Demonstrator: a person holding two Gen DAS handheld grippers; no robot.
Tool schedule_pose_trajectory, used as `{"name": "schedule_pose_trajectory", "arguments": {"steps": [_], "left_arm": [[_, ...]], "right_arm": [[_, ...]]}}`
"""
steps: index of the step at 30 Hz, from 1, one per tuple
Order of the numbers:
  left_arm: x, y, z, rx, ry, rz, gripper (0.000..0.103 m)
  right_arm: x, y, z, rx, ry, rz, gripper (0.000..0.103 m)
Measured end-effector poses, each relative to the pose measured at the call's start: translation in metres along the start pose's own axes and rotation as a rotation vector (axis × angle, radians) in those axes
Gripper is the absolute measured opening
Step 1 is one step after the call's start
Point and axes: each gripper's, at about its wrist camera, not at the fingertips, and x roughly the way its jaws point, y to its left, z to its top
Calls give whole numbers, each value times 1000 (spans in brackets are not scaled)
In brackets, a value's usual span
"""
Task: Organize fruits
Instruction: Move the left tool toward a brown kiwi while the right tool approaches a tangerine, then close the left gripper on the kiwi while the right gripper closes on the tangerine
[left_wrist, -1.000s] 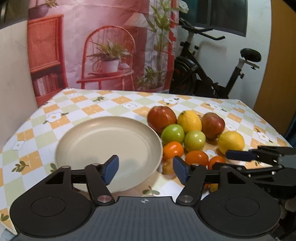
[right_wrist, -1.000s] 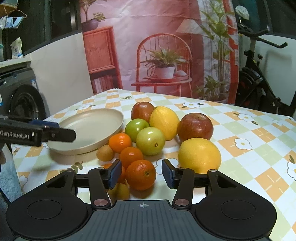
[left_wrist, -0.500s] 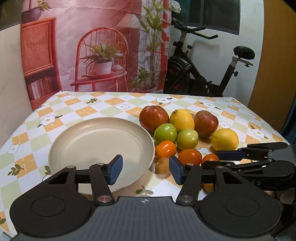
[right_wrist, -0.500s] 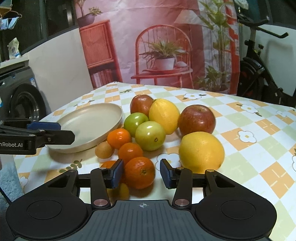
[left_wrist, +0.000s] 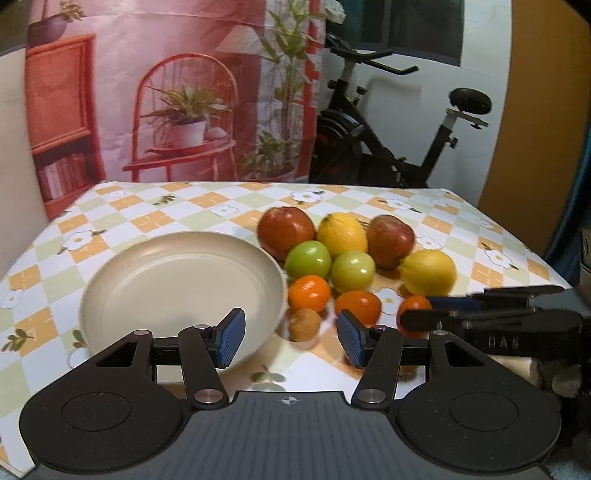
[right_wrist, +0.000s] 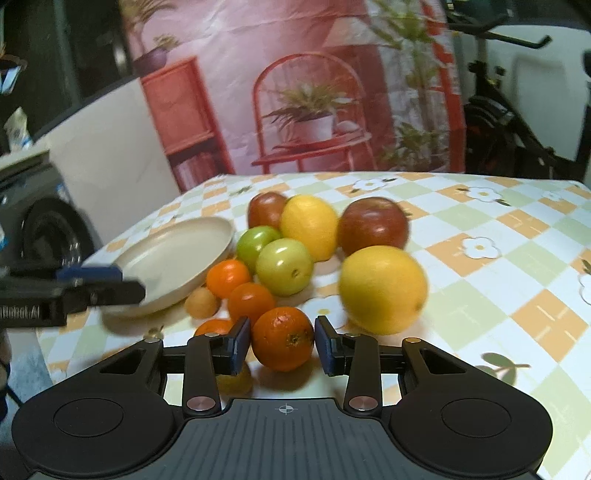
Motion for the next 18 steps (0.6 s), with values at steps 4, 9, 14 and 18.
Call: {"name": "schedule_pose_trajectory", "arguments": {"steps": [4,9,14,18], "left_arm": [[4,-4,-2,-3,25,-35,50],[8,-10,-3,-10,52,-94,49],[15,-24,-9,13,106,-178,39],[23,-28,-13,10,141,-204,32]], "right_arm": [[-8,-6,-1,5,-27,-24,35],[-17,-13,-2,11,-48,-35,35],[-20,-18,-5,37,-58,-30,35],[-20,-18,-6,36,-60,-23,35]]}}
